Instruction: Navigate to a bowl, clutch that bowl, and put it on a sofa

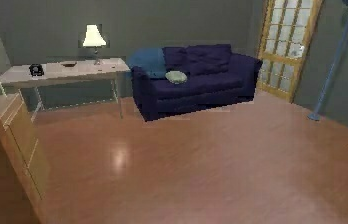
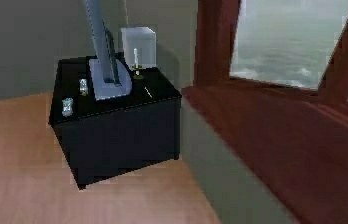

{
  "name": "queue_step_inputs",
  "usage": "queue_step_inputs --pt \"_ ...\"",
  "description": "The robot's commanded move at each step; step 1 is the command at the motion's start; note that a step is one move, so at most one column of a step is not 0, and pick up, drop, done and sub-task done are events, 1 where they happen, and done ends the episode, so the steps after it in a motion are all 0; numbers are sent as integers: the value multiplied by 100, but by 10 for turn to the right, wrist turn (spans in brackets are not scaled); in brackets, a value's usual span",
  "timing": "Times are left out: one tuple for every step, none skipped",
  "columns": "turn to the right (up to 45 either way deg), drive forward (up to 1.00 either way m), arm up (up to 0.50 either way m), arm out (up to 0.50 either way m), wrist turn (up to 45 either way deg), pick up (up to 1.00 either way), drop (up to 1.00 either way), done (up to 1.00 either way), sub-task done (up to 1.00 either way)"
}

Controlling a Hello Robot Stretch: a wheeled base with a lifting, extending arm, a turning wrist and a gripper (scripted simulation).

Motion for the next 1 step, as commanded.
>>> queue_step_inputs --pt "0 65 0 0 0 0 0 0 0"
